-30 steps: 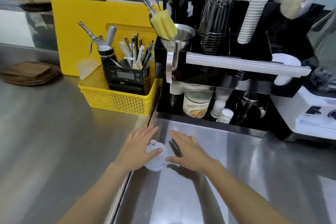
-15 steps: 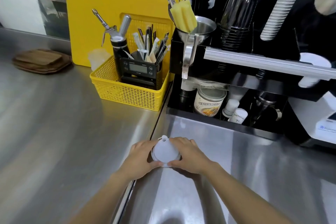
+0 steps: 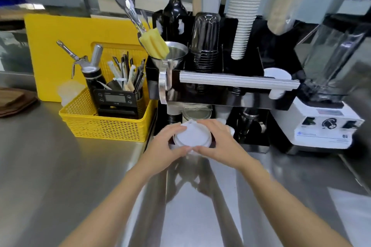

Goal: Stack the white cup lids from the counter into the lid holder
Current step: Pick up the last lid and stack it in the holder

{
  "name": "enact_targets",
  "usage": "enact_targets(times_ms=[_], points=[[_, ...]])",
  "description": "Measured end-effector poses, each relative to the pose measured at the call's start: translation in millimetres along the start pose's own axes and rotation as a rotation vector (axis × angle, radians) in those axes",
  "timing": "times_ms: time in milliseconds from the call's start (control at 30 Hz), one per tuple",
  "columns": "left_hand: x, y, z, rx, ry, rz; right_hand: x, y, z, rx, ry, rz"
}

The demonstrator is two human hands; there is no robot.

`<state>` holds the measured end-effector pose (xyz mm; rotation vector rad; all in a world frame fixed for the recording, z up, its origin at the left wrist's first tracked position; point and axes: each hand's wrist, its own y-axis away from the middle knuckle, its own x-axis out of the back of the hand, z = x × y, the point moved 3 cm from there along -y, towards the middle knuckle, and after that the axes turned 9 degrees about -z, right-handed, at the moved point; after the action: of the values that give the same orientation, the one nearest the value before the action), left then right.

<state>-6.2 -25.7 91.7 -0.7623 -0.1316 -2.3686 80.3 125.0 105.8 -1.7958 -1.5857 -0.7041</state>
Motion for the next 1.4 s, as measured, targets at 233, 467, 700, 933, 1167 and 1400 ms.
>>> enact_targets(times_ms=[233,467,700,933,1167,1400], points=[[-10.9,-65.0,93.1,-0.241,-0.004,-0.068,103.2,26.7,-2.3,-0.024,0.036,0.22],[-24.9,-141.6,164.1,-0.412,-0.077,-0.13,188.9,34.1,3.8,-0.044,0.126,0.301],[-36.7,-211.3,208.7,-0.47,-0.194,-0.19,254.5,15.4,36.5,-0.172,0.325,0.344],[-52.9,-251.8,199.6,-0.381,-0.326,-0.281,265.8,-9.0,78.0,-0.266,0.448,0.258],[-69.3,-258.6,176.9,-0.483,-0.623,-0.283,256.0,-17.5,97.7,-0.298,0.509,0.184],[-72.9,-253.2,173.4,-0.566,-0.739,-0.239,253.7,-16.7,104.0,-0.35,0.574,0.088]])
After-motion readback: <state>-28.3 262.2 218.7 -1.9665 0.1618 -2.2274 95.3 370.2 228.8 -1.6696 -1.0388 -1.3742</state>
